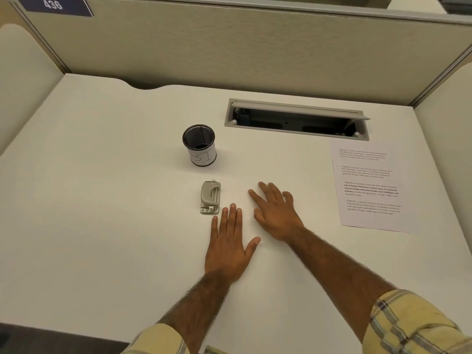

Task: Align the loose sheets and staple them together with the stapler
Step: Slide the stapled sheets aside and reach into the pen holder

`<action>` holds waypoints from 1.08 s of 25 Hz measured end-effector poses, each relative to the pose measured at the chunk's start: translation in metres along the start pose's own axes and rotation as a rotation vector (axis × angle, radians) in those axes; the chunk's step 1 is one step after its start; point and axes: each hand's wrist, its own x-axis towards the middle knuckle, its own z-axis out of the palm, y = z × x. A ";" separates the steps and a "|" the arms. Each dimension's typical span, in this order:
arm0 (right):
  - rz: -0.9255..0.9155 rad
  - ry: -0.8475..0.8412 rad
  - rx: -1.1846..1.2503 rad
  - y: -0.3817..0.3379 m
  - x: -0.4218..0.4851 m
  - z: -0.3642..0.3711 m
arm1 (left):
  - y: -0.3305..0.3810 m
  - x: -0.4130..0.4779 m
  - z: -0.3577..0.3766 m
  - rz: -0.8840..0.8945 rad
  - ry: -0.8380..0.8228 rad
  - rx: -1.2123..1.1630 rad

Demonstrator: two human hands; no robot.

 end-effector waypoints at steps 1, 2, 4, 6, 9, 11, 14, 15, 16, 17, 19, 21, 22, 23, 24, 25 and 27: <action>0.006 0.037 0.076 0.001 0.003 -0.002 | 0.000 0.000 0.000 0.002 0.000 0.001; 0.022 0.079 0.177 0.002 0.007 -0.005 | 0.000 -0.001 0.000 0.004 0.001 -0.003; 0.090 0.165 0.417 0.001 0.014 -0.012 | 0.000 0.000 -0.001 0.004 -0.003 -0.011; 0.239 0.190 0.699 0.000 0.019 -0.023 | 0.000 -0.001 -0.001 0.004 -0.017 -0.010; 0.445 0.109 1.161 0.003 0.024 -0.036 | 0.001 -0.001 -0.002 -0.001 -0.013 -0.013; 0.529 0.074 1.321 0.005 0.025 -0.043 | 0.001 -0.001 -0.003 -0.001 -0.009 -0.007; 0.551 0.052 1.304 0.004 0.027 -0.046 | 0.001 -0.001 -0.003 0.002 -0.006 -0.011; 0.546 0.038 1.311 0.003 0.028 -0.046 | 0.001 -0.001 -0.003 0.002 -0.006 -0.012; 0.548 0.019 1.349 0.002 0.030 -0.047 | 0.001 -0.001 -0.003 0.001 -0.007 -0.014; 0.555 0.007 1.390 0.002 0.032 -0.046 | 0.001 -0.001 -0.004 0.000 -0.009 -0.018; 0.531 0.036 1.296 0.003 0.035 -0.041 | 0.001 -0.001 -0.004 0.001 -0.011 -0.024; 0.370 0.098 0.806 0.006 0.038 -0.033 | 0.001 -0.001 -0.004 -0.002 -0.014 -0.021; 0.271 0.111 0.574 0.004 0.038 -0.029 | 0.001 -0.001 -0.004 -0.004 -0.012 -0.021; 0.187 0.110 0.414 0.003 0.038 -0.025 | 0.001 0.000 -0.003 -0.004 -0.008 -0.022; 0.128 0.100 0.306 0.001 0.038 -0.023 | 0.001 0.000 -0.003 -0.004 -0.007 -0.025; 0.079 0.096 0.202 -0.001 0.039 -0.022 | 0.001 0.000 -0.003 -0.003 -0.009 -0.030; -0.003 0.100 -0.003 -0.005 0.043 -0.022 | 0.001 0.000 -0.002 -0.002 -0.014 -0.033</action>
